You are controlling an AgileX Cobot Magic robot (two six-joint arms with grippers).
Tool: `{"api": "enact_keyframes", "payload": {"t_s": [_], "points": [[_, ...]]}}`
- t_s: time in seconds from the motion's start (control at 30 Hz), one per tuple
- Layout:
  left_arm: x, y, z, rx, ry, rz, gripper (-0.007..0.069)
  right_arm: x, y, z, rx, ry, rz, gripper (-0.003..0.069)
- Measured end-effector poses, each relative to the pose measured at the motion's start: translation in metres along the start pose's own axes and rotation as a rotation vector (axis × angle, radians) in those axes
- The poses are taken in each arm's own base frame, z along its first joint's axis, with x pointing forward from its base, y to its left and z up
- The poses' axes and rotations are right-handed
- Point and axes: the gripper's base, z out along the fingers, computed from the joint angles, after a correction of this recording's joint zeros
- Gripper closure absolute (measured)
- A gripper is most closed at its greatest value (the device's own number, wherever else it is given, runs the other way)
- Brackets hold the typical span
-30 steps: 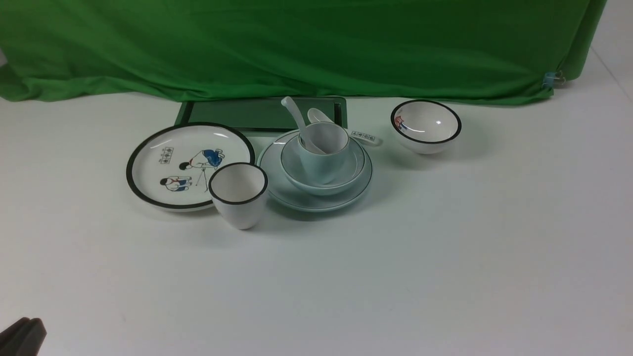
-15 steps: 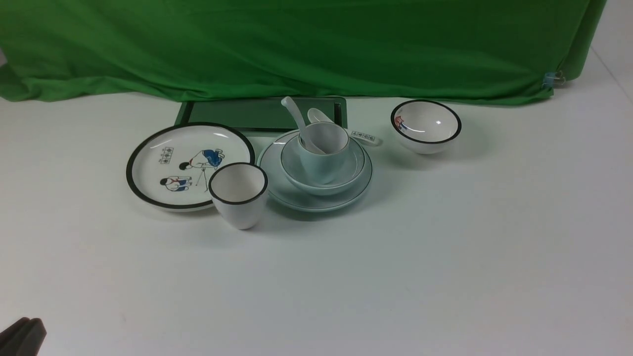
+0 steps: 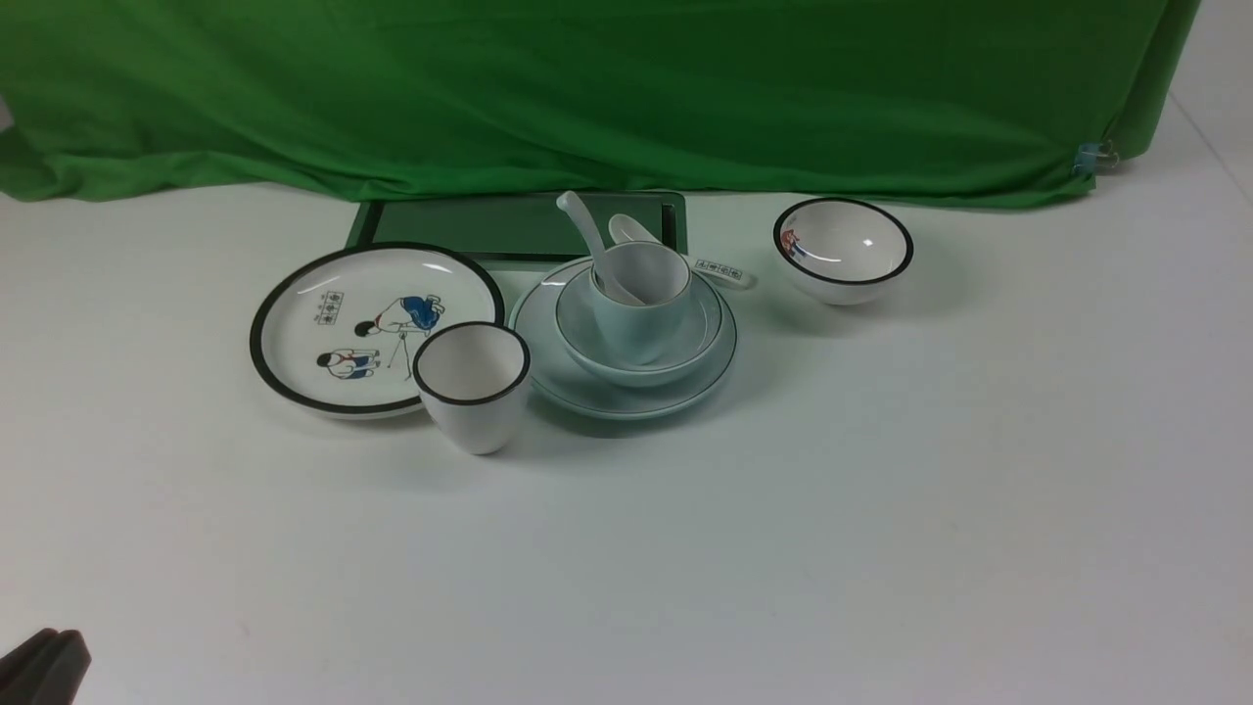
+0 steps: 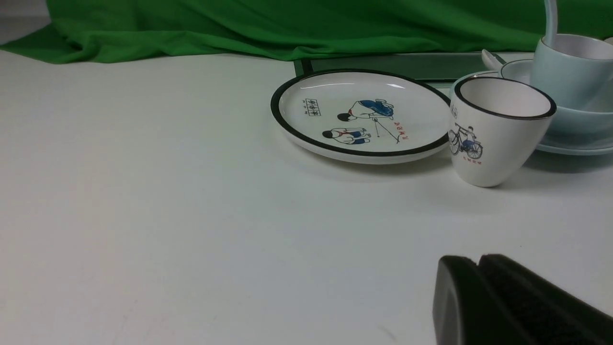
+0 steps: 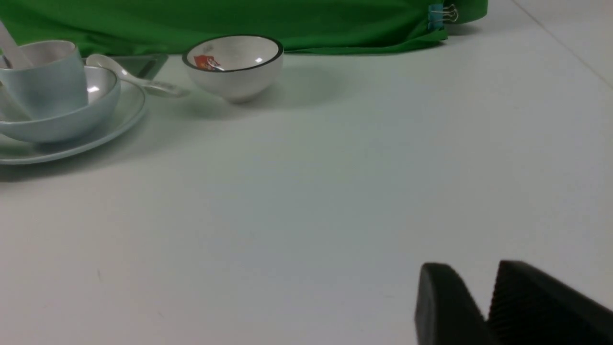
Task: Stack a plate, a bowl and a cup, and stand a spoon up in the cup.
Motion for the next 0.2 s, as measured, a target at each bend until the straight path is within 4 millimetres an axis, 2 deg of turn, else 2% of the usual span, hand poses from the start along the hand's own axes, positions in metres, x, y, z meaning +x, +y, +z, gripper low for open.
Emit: {"api": "enact_keyframes", "payload": {"t_s": [0.2], "points": [[0.0,0.0,0.0,0.0,0.0,0.001,0.0633,0.0,0.0,0.0,0.0,0.0,0.0,0.0449]]}}
